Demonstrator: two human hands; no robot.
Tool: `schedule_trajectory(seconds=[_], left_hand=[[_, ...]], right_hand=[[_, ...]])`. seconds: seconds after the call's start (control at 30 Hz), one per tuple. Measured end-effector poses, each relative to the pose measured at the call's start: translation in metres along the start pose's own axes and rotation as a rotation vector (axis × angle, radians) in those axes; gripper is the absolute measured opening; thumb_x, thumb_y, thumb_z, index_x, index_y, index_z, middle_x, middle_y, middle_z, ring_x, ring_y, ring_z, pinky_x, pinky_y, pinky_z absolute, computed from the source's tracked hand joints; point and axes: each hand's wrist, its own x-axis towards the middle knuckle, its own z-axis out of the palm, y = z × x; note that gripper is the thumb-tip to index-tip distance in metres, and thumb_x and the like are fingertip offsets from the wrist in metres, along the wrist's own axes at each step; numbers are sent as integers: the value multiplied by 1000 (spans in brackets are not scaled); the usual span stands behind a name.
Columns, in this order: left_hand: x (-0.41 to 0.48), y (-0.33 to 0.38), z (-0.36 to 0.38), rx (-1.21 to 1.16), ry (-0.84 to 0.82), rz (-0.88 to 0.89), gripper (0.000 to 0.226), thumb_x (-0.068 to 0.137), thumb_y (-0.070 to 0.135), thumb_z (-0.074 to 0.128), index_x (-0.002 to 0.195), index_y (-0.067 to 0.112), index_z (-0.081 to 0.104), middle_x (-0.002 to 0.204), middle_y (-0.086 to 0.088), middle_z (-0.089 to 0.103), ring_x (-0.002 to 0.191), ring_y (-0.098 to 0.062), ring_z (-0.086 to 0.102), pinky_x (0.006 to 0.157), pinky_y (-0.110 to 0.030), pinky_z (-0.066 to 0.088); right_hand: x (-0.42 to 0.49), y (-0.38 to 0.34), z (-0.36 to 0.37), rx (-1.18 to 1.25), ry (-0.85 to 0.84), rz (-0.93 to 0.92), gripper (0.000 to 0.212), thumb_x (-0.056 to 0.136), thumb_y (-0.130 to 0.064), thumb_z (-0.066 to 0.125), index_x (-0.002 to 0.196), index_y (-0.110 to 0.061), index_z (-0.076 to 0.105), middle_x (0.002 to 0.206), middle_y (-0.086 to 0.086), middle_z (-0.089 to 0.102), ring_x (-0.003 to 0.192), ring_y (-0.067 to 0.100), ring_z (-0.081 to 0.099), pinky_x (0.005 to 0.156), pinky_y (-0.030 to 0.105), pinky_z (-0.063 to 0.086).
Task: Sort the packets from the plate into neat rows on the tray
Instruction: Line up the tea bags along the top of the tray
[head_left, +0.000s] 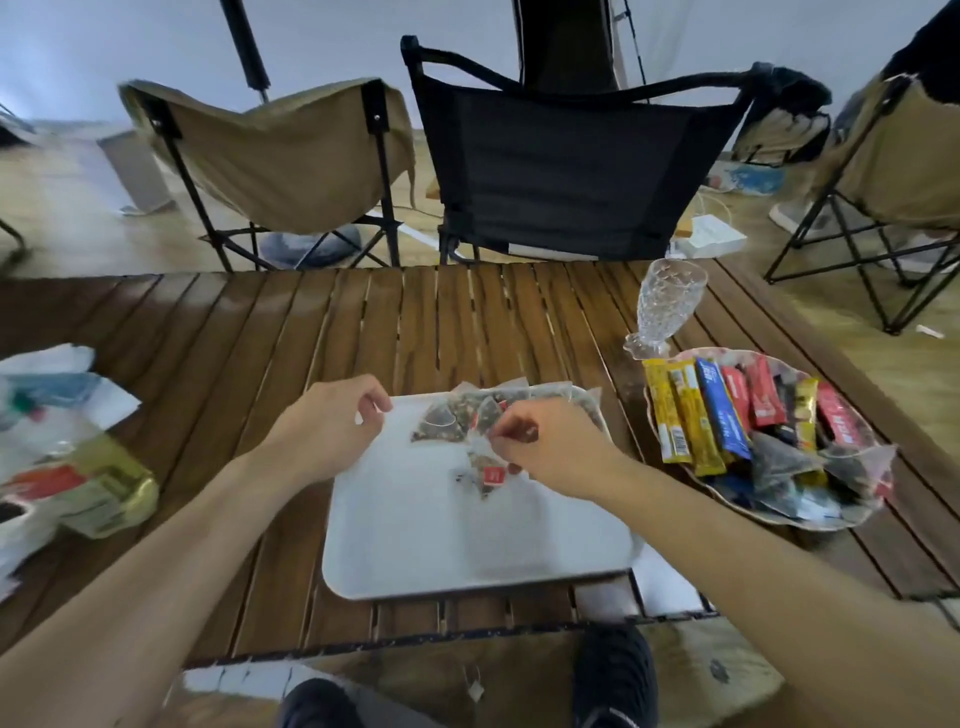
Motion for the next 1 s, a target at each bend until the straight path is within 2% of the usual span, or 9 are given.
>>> schedule_trajectory(seconds=[0.1, 0.2, 0.3, 0.4, 0.47, 0.6, 0.77, 0.9, 1.0], left_hand=[[-5, -12, -4, -13, -67, -32, 10, 102, 30, 60, 108, 38, 63, 100, 15, 69, 84, -11, 67, 73, -30, 62], [-10, -9, -6, -25, -259, -21, 27, 92, 26, 72, 111, 41, 60, 99, 20, 68, 88, -8, 67, 81, -31, 62], [-17, 11, -6, -65, -429, 0, 44, 87, 45, 80, 122, 42, 54, 102, 17, 69, 90, -7, 68, 83, -32, 60], [-18, 29, -2, -54, -455, 93, 56, 85, 54, 80, 130, 42, 49, 98, 10, 70, 82, -8, 67, 83, -39, 60], [-19, 39, 3, -67, -473, 134, 49, 87, 50, 80, 130, 40, 57, 96, 6, 69, 86, -14, 67, 84, -40, 59], [-19, 50, 4, -69, -506, 142, 13, 94, 35, 76, 105, 28, 74, 100, 4, 72, 77, -19, 72, 77, -39, 61], [-9, 11, -20, 66, -387, -19, 9, 92, 29, 79, 87, 28, 72, 98, 9, 70, 74, -16, 71, 75, -30, 57], [0, -11, -16, 76, 4, -144, 11, 96, 28, 72, 87, 31, 68, 93, 8, 71, 78, -12, 66, 67, -29, 55], [6, -5, -7, 26, 219, -76, 8, 100, 26, 67, 93, 29, 68, 91, 9, 70, 80, -14, 66, 67, -31, 56]], right_hand=[[10, -15, 9, 177, 34, 27, 6, 97, -19, 67, 101, -22, 70, 92, -6, 73, 74, 10, 76, 60, 19, 51], [12, -17, 3, 148, 33, 51, 11, 100, -18, 63, 107, -17, 71, 95, -4, 74, 75, 8, 75, 63, 22, 56], [10, -8, -6, 104, 37, 81, 12, 100, -19, 64, 106, -16, 73, 95, -2, 75, 77, 8, 75, 71, 27, 58], [12, 1, -17, 51, 76, 94, 9, 98, -20, 67, 101, -19, 75, 89, -1, 78, 76, 9, 76, 71, 27, 58], [13, 5, -23, 41, 91, 91, 8, 97, -18, 67, 99, -19, 75, 89, -2, 77, 73, 9, 76, 66, 22, 57], [15, 11, -29, 12, 105, 72, 7, 97, -22, 68, 96, -22, 75, 85, -4, 78, 72, 7, 76, 75, 32, 62], [13, 16, -26, -87, 66, 28, 6, 98, -29, 66, 95, -31, 71, 87, -11, 76, 78, 4, 73, 77, 28, 57], [12, 20, -25, -136, 27, 22, 7, 98, -32, 66, 94, -37, 69, 87, -14, 75, 78, -1, 71, 67, 18, 44], [13, 20, -28, -141, 33, 8, 8, 98, -31, 67, 93, -37, 70, 90, -15, 75, 74, -2, 71, 70, 21, 48]])
